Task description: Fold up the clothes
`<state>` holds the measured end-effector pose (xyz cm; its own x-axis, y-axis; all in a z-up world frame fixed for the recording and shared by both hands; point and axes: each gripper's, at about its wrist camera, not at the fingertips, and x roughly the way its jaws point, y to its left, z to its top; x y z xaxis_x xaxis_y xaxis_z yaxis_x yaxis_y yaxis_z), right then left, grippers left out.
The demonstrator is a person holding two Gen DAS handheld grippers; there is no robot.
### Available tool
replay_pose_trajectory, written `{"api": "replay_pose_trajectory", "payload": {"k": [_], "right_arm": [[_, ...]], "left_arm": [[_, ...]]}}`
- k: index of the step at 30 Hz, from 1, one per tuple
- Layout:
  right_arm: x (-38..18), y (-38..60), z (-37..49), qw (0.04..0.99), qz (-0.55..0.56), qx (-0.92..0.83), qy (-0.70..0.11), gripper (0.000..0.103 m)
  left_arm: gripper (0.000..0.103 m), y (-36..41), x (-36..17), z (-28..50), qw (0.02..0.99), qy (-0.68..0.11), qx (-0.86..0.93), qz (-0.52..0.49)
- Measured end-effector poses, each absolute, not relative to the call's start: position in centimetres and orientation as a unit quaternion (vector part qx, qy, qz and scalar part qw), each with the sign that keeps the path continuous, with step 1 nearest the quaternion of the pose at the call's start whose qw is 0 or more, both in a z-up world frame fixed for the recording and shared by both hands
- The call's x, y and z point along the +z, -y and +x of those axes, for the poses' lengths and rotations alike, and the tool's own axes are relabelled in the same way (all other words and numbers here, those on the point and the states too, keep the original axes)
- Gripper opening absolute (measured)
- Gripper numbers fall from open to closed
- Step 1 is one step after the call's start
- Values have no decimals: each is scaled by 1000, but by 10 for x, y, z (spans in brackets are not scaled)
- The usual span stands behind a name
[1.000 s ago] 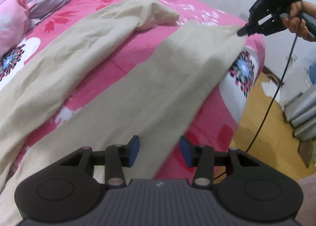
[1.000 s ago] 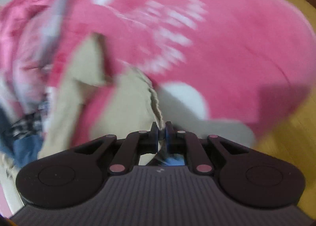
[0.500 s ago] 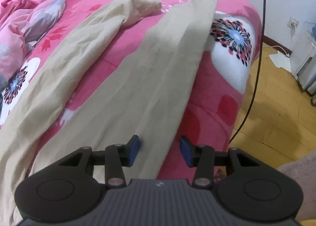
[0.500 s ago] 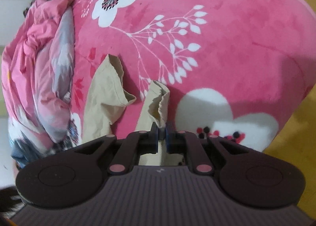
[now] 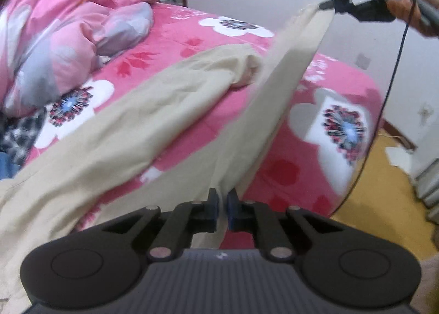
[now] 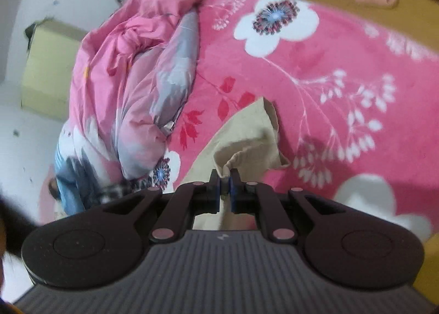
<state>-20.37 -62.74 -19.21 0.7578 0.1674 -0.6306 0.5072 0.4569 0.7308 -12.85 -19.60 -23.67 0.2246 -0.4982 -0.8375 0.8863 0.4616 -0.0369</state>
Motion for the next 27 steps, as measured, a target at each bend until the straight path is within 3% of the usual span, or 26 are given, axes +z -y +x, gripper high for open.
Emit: {"api": "replay_pose_trajectory", "payload": {"k": [2, 7, 10, 11, 14, 17, 20, 26, 27], "right_arm": [[-208, 629, -221, 775, 506, -136, -355, 5], [-313, 637, -261, 720, 490, -222, -438, 5], [-347, 642, -270, 704, 502, -226, -448, 6], [-342, 644, -273, 706, 501, -232, -443, 9], [-316, 653, -281, 723, 470, -261, -434, 21], [-296, 664, -275, 747, 447, -249, -426, 25], [-290, 665, -241, 779, 391, -206, -444, 44], [-329, 654, -152, 800, 312, -127, -496, 43], [-333, 651, -145, 801, 303, -119, -502, 28]], "left_arm": [[9, 202, -251, -139, 727, -423, -481, 248], [18, 219, -308, -166, 685, -438, -507, 287], [43, 224, -322, -175, 661, -451, -525, 291], [47, 223, -319, -175, 654, -460, -530, 283], [47, 218, -312, -173, 631, -501, -536, 251], [47, 209, -308, -170, 621, -540, -526, 213], [47, 199, -295, -156, 643, -549, -503, 182], [47, 178, -285, -111, 714, -544, -416, 145], [47, 174, -288, -104, 725, -544, -396, 147]]}}
